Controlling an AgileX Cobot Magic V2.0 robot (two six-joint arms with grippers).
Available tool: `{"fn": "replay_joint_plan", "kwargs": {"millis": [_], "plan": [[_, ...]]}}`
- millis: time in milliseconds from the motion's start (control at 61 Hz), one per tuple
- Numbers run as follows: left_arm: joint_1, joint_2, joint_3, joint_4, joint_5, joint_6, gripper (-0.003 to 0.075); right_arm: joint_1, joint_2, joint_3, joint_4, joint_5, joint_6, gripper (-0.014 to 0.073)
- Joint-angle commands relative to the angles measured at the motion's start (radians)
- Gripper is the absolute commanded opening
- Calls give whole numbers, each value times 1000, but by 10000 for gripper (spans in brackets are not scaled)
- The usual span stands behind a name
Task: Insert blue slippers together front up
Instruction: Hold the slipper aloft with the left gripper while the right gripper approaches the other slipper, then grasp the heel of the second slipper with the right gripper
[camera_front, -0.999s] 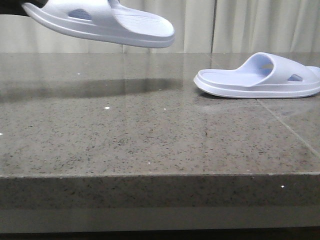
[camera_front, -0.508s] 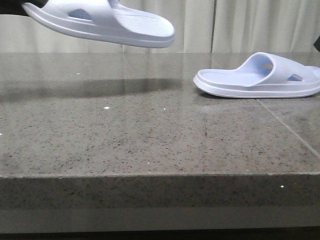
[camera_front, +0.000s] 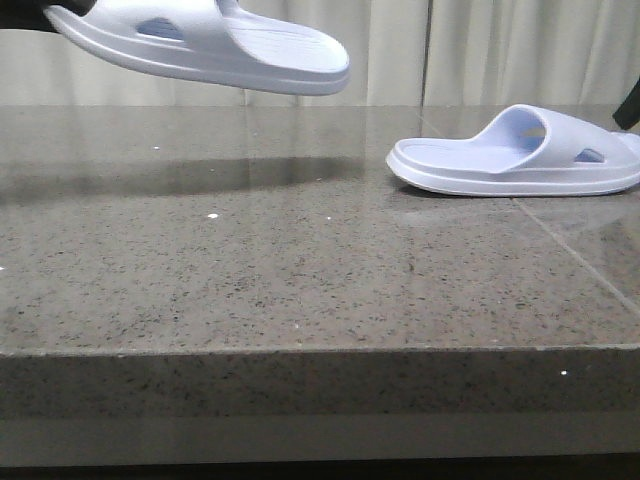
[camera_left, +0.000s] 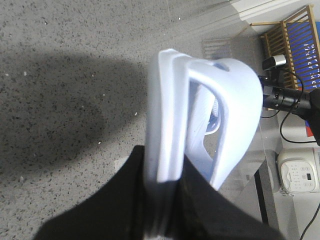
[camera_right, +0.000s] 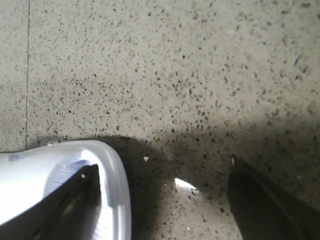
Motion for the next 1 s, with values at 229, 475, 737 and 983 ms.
{"fn": "replay_joint_plan", "kwargs": {"millis": [229,475,737,983], "plan": [[-6,-49,-24,-83,85,-6,-19,3,-52,-30,39,119,6,535],[-6,-49,-24,-83,83,-6,-19,41,-56,-21,7,120,24,535],[-6,-49,-24,-83,69,-6,-19,57,-79,67,-36,120,32,526],[-6,-49,-24,-83,55,-6,-19,57,-79,117,-41,118,32,409]]}}
